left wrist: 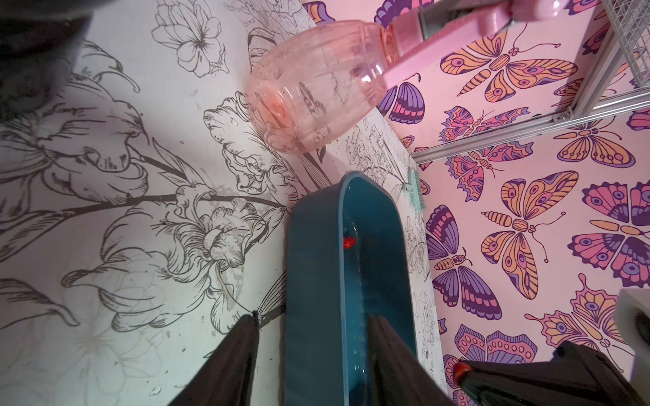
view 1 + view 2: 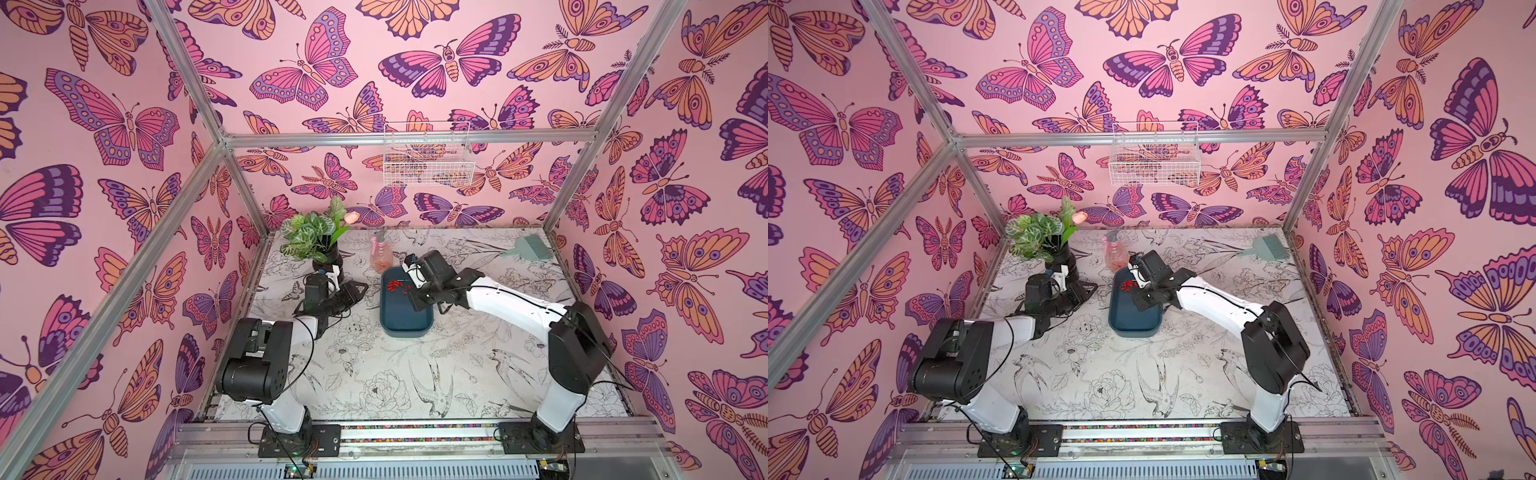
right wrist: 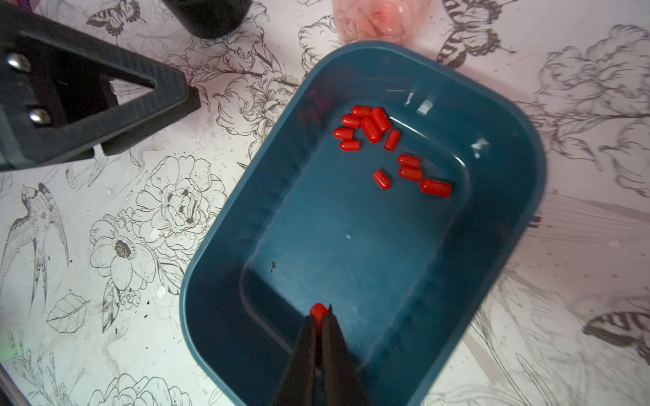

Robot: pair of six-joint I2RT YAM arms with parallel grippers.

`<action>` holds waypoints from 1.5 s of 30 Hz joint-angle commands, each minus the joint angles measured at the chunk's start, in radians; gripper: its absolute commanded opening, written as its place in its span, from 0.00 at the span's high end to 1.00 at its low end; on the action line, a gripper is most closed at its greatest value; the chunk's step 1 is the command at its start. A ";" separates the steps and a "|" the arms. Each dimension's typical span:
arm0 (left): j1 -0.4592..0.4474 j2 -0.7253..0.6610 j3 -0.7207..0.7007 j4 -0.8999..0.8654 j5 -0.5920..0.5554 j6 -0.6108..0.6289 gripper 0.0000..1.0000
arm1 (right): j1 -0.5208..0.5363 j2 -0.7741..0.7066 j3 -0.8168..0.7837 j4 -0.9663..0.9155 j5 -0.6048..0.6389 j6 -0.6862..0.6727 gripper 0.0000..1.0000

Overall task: Take the screw protection sleeves out of the storage box
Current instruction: Place the screw protection sleeve at the center of the board.

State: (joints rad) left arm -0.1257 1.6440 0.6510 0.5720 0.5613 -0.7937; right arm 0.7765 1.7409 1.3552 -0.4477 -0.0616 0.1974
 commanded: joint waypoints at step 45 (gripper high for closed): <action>-0.018 -0.013 -0.003 0.007 -0.001 0.022 0.45 | -0.247 0.030 -0.147 -0.198 -0.052 0.057 0.85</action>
State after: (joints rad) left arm -0.1383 1.6440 0.6510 0.5720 0.5598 -0.7898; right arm 0.5362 1.7416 1.1728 -0.5846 -0.1062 0.2390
